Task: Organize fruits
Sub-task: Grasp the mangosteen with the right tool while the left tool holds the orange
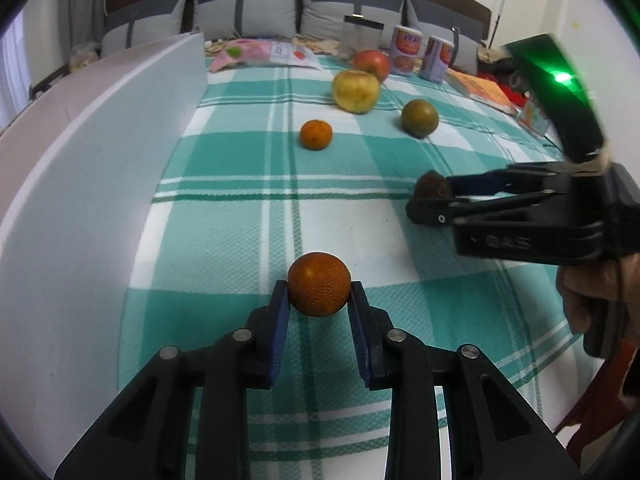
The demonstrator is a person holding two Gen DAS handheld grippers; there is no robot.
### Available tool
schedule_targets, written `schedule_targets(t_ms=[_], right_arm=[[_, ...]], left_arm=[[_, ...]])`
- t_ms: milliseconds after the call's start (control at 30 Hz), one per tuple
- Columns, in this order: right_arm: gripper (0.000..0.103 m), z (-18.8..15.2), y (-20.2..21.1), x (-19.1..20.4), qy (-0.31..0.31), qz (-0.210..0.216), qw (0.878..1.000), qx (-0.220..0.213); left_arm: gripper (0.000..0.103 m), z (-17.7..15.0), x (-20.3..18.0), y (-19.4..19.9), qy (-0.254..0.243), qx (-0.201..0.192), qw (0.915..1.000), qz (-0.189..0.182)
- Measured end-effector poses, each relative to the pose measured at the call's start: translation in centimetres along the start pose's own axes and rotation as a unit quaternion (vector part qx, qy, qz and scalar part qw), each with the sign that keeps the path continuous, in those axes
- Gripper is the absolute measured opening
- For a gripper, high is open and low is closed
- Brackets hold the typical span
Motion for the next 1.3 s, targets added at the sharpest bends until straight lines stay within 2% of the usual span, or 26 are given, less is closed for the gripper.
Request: schedule_targets(t_ms=[67, 133, 200, 267, 367, 500, 633, 800, 833, 867, 900, 967, 1000, 1133, 1167, 1200, 1300], right_arm=[[0.043, -0.4, 0.8, 0.0, -0.016, 0.014, 1.000, -0.010], [0.042, -1.4, 2.2, -0.3, -0.068, 0.078, 0.994, -0.020], [0.042, -3.1, 3.3, -1.2, -0.135, 0.146, 0.980, -0.014], [0.042, -4.8, 3.6, -2.5, -0.197, 0.189, 0.962, -0.002], [0.043, -6.5, 4.0, -5.1, -0.268, 0.206, 0.941, -0.001], [0.043, -8.7, 4.7, -8.7, -0.357, 0.213, 0.909, -0.018], [0.043, -10.8, 5.4, -11.9, -0.437, 0.221, 0.871, -0.041], [0.043, -12.9, 7.0, -14.7, -0.486, 0.204, 0.847, -0.073], [0.043, -13.2, 7.6, -15.2, -0.489, 0.194, 0.847, -0.077], [0.043, -13.2, 8.3, -15.4, -0.480, 0.180, 0.855, -0.080], [0.044, -13.2, 9.1, -15.6, -0.461, 0.163, 0.869, -0.080], [0.044, -12.4, 9.9, -14.5, -0.399, 0.128, 0.905, -0.072], [0.044, -12.0, 10.0, -14.6, -0.375, 0.118, 0.917, -0.068], [0.044, -10.1, 10.1, -11.1, -0.211, 0.021, 0.976, -0.049], [0.044, -9.9, 9.7, -9.9, -0.170, 0.005, 0.985, -0.040], [0.044, -10.1, 9.5, -9.3, -0.153, 0.005, 0.988, -0.033], [0.044, -10.6, 9.6, -6.6, -0.120, 0.035, 0.992, -0.036]], left_arm=[[0.029, -0.2, 0.3, -0.2, 0.005, 0.002, 1.0000, -0.001], [0.029, -0.3, 0.5, -0.3, 0.010, 0.005, 0.9999, -0.005], [0.029, -0.3, 0.5, -0.4, 0.012, 0.006, 0.9999, -0.008], [0.029, -0.3, 0.5, -0.7, 0.016, 0.008, 0.9997, -0.013], [0.029, -0.2, 0.2, -1.0, 0.026, 0.012, 0.9993, -0.024], [0.029, -0.4, -0.3, -0.9, 0.015, 0.012, 0.9995, -0.026], [0.029, -0.5, -0.2, -0.8, 0.018, 0.014, 0.9994, -0.026], [0.030, -0.5, -0.1, -0.7, 0.020, 0.014, 0.9994, -0.025], [0.030, -0.5, -0.1, -0.7, 0.021, 0.014, 0.9994, -0.024], [0.030, -0.5, 0.0, -0.7, 0.021, 0.014, 0.9994, -0.023], [0.030, -0.6, 0.0, -0.7, 0.021, 0.014, 0.9994, -0.023], [0.030, -0.6, 0.0, -0.7, 0.021, 0.015, 0.9994, -0.023], [0.030, -0.6, -0.1, -0.8, 0.020, 0.015, 0.9994, -0.023], [0.030, -0.7, -0.2, -0.8, 0.018, 0.015, 0.9995, -0.021], [0.030, -0.7, -0.2, -0.8, 0.016, 0.015, 0.9995, -0.020], [0.030, -0.7, -0.2, -0.8, 0.015, 0.015, 0.9996, -0.019], [0.030, -0.8, -0.2, -0.7, 0.015, 0.014, 0.9996, -0.019]])
Point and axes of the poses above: each gripper's, at about its wrist camera, not at the fingertips, and y roughly against the way its jaws point, x to its left, z to its top, the point moved 5 cm from there along -y, roughly the way its jaws point, and after that the axes turned 8 degrees about z, right-handed, at the moved point
